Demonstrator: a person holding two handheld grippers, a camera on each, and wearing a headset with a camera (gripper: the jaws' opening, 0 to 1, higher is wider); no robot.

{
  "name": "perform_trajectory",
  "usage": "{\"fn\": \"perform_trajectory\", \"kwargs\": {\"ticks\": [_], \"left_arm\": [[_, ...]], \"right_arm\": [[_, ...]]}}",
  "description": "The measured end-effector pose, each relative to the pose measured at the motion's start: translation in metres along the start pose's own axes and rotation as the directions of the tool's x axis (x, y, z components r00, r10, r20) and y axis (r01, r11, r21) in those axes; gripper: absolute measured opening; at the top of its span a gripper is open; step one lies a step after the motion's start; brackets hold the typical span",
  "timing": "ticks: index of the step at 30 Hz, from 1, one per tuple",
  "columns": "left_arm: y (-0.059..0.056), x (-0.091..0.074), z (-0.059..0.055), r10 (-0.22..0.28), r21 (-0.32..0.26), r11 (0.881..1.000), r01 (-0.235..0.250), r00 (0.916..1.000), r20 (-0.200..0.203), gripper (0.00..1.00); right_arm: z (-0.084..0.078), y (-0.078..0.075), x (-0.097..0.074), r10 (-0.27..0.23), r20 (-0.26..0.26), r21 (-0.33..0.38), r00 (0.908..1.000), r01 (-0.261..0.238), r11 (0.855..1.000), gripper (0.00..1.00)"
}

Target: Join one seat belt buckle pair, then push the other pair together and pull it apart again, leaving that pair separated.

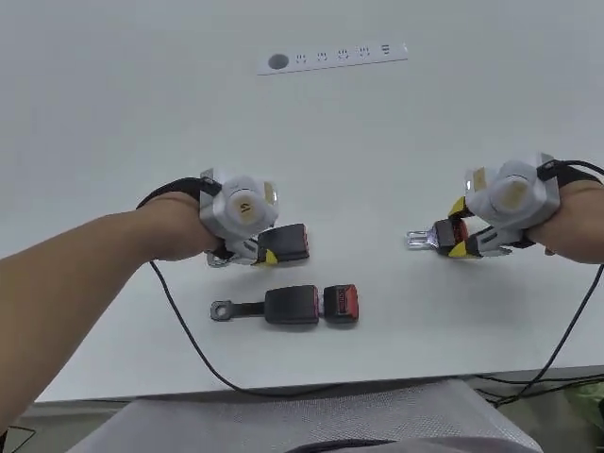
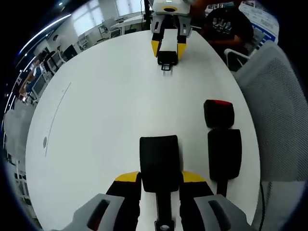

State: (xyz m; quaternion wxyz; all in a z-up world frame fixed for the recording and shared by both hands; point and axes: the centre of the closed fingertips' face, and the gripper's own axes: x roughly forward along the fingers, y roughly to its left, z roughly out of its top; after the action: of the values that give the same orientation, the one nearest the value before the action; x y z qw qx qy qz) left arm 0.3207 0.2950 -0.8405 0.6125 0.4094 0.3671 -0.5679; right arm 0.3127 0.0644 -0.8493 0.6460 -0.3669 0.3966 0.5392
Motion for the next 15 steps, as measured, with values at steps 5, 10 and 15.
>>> {"fn": "perform_trajectory", "kwargs": {"ticks": [5,10,15], "left_arm": [[0.003,-0.001,-0.003,0.003,-0.001,1.000,-0.003,1.0000,-0.005,0.30],[0.004,0.000,-0.006,0.003,-0.005,1.000,-0.003,1.0000,-0.004,0.29],[0.007,0.003,-0.011,0.006,-0.004,1.000,-0.006,0.9999,-0.015,0.29]], "right_arm": [[-0.001,-0.001,0.003,0.020,-0.001,-0.022,0.9998,-0.020,1.000,0.31],[0.000,-0.001,0.004,0.017,-0.001,-0.014,0.9998,-0.017,1.000,0.30],[0.003,0.000,0.005,0.010,-0.023,-0.018,0.9997,-0.010,1.000,0.30]]}}
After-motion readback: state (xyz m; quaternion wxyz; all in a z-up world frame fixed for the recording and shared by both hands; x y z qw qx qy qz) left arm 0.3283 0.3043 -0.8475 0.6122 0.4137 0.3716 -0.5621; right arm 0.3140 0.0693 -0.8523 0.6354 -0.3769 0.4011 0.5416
